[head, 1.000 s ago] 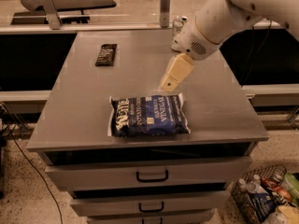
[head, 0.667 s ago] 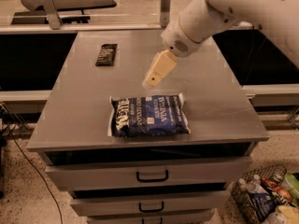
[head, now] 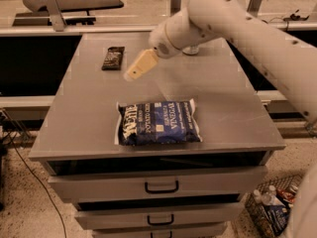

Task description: Pick rxbar chocolate

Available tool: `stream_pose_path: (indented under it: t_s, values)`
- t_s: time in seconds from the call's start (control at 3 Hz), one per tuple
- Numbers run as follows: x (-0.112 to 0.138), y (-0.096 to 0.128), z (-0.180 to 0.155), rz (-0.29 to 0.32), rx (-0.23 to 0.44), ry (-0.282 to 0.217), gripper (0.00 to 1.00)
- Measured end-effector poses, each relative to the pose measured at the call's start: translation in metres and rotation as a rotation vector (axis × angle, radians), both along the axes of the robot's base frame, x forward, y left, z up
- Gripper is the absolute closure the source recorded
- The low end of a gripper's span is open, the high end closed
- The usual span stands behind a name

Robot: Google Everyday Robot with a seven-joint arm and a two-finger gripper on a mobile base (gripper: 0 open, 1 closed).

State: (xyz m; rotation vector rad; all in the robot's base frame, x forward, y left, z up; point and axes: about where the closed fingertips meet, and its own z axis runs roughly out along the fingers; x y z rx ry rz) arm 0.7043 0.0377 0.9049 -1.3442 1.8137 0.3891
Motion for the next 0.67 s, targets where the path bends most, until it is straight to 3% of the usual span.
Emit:
stream_pose_path:
  t_s: [0.67]
  values:
    - [0.074,0.059,-0.020,-0.048,0.189,-0.058,0.00]
